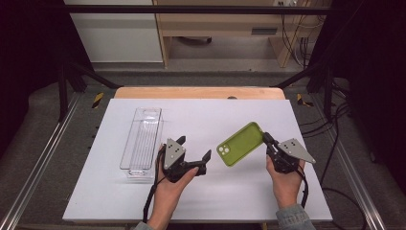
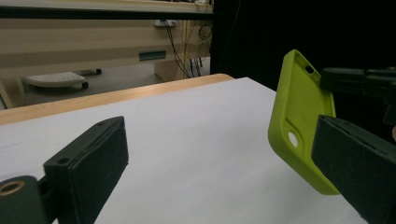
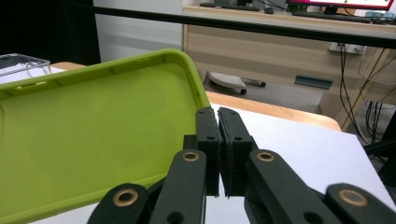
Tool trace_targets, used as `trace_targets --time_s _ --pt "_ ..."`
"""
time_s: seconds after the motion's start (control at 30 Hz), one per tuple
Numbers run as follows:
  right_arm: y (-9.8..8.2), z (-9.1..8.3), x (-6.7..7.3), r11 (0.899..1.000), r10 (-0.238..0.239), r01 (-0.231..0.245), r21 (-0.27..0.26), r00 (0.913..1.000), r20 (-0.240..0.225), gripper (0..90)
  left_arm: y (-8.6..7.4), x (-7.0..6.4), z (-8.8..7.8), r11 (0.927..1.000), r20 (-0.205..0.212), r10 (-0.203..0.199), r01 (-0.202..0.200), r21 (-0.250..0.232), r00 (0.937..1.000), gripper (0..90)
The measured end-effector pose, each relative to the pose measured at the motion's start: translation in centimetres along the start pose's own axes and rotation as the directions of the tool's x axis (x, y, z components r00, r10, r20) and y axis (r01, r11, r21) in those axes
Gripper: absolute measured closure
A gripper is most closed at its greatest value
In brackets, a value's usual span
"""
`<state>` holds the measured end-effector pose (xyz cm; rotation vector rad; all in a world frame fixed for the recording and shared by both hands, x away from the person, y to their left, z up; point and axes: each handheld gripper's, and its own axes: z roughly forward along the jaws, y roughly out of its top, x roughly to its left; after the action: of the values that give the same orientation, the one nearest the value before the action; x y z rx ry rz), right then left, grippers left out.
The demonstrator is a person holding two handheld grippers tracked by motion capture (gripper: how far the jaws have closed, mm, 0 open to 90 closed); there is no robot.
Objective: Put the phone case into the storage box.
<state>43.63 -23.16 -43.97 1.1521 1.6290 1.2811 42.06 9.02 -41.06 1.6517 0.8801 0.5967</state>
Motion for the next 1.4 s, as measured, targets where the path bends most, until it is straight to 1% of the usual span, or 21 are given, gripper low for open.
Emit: trace_targets --time_s 0.07,0.1,0.13,0.17,0.23,0.33,0.37,0.47,0.5,0.6,0.63,0.73,0.77,0.87,0.9,0.97,1.0,1.17,1.27,1.3,1.4 --pt "0.0 -0.1 0.0 1.000 -0.004 0.004 0.000 1.0000 0.004 87.9 0.1 -0.2 0.0 1.0000 0.004 0.002 -0.002 0.004 1.0000 3.7" --pt "0.0 -0.1 0.0 1.000 -0.007 0.007 0.000 1.0000 0.002 87.9 0.1 -0.3 -0.1 0.9999 0.005 -0.013 0.013 0.009 0.9999 4.1" --pt "0.0 -0.1 0.0 1.000 -0.007 0.007 0.000 1.0000 0.002 87.9 0.1 -0.3 -0.1 0.9999 0.005 -0.013 0.013 0.009 0.9999 4.3" --pt "0.0 -0.1 0.1 1.000 -0.013 0.013 0.000 0.9999 0.001 87.9 0.2 -0.3 -0.1 0.9994 0.008 -0.034 0.034 0.006 0.9994 4.5" --pt "0.0 -0.1 0.3 1.000 -0.017 0.017 -0.004 0.9998 0.003 87.9 0.2 -0.4 -0.2 0.9995 0.000 -0.030 0.030 0.009 0.9996 4.8" --pt "0.0 -0.1 0.5 1.000 -0.024 0.024 -0.002 0.9997 0.007 88.0 0.1 -0.6 -0.2 0.9994 0.000 -0.034 0.033 0.009 0.9994 5.1" --pt "0.0 0.0 0.6 1.000 -0.029 0.029 -0.001 0.9996 0.007 87.9 -0.1 -0.9 0.0 0.9991 0.005 -0.041 0.041 0.011 0.9991 5.4" --pt "0.0 0.0 0.7 1.000 -0.031 0.031 -0.002 0.9995 0.007 87.9 -0.3 -1.2 0.5 0.9989 0.009 -0.044 0.043 0.019 0.9990 5.9" --pt "0.0 0.0 0.8 0.999 -0.034 0.034 -0.004 0.9994 0.005 87.9 -0.5 -1.5 0.9 0.9987 0.011 -0.037 0.037 0.034 0.9992 6.4" --pt "0.0 0.0 0.8 0.999 -0.036 0.036 -0.009 0.9993 0.007 87.9 -0.7 -1.8 1.3 0.9987 0.014 -0.027 0.027 0.044 0.9995 9.9" --pt "0.0 -0.1 0.8 0.999 -0.035 0.035 -0.011 0.9993 0.012 87.9 -0.8 -1.9 1.5 0.9985 0.023 -0.020 0.019 0.050 0.9995 9.9" --pt "0.0 -0.1 0.9 0.999 -0.033 0.033 -0.010 0.9994 0.011 87.9 -0.9 -2.1 1.7 0.9979 0.018 -0.031 0.030 0.057 0.9994 9.9" --pt "0.1 -0.1 0.9 0.999 -0.037 0.037 -0.014 0.9992 0.012 88.0 -1.0 -2.3 1.8 0.9976 0.025 -0.043 0.042 0.055 0.9988 9.9" --pt "0.1 -0.2 1.0 0.999 -0.037 0.037 -0.017 0.9992 0.014 88.0 -1.0 -2.4 1.9 0.9974 0.020 -0.040 0.039 0.061 0.9990 10.3" --pt "0.2 -0.2 1.0 0.999 -0.042 0.042 -0.019 0.9990 0.015 87.9 -1.1 -2.6 2.0 0.9968 0.029 -0.047 0.045 0.067 0.9985 10.8" --pt "0.1 -0.2 1.1 0.999 -0.041 0.042 -0.018 0.9990 0.014 87.9 -1.1 -2.7 2.1 0.9965 0.027 -0.045 0.043 0.072 0.9986 12.2" --pt "0.1 -0.2 1.1 0.999 -0.041 0.042 -0.018 0.9990 0.014 87.9 -1.2 -2.8 2.2 0.9959 0.034 -0.052 0.049 0.076 0.9981 12.2" --pt "0.2 -0.2 1.2 0.999 -0.048 0.048 -0.024 0.9988 0.012 87.9 -1.4 -3.3 2.7 0.9942 0.040 -0.055 0.051 0.095 0.9977 17.3" --pt "0.2 -0.2 1.3 0.998 -0.048 0.049 -0.029 0.9987 0.014 87.9 -1.7 -3.7 2.9 0.9923 0.046 -0.057 0.052 0.112 0.9973 22.2" --pt "0.2 -0.3 1.3 0.998 -0.049 0.049 -0.030 0.9987 0.014 87.9 -1.8 -3.9 3.0 0.9918 0.045 -0.051 0.046 0.119 0.9977 23.8" --pt "0.2 -0.3 1.3 0.998 -0.049 0.050 -0.032 0.9987 0.015 87.9 -1.9 -4.2 3.1 0.9913 0.046 -0.051 0.045 0.124 0.9976 29.3"
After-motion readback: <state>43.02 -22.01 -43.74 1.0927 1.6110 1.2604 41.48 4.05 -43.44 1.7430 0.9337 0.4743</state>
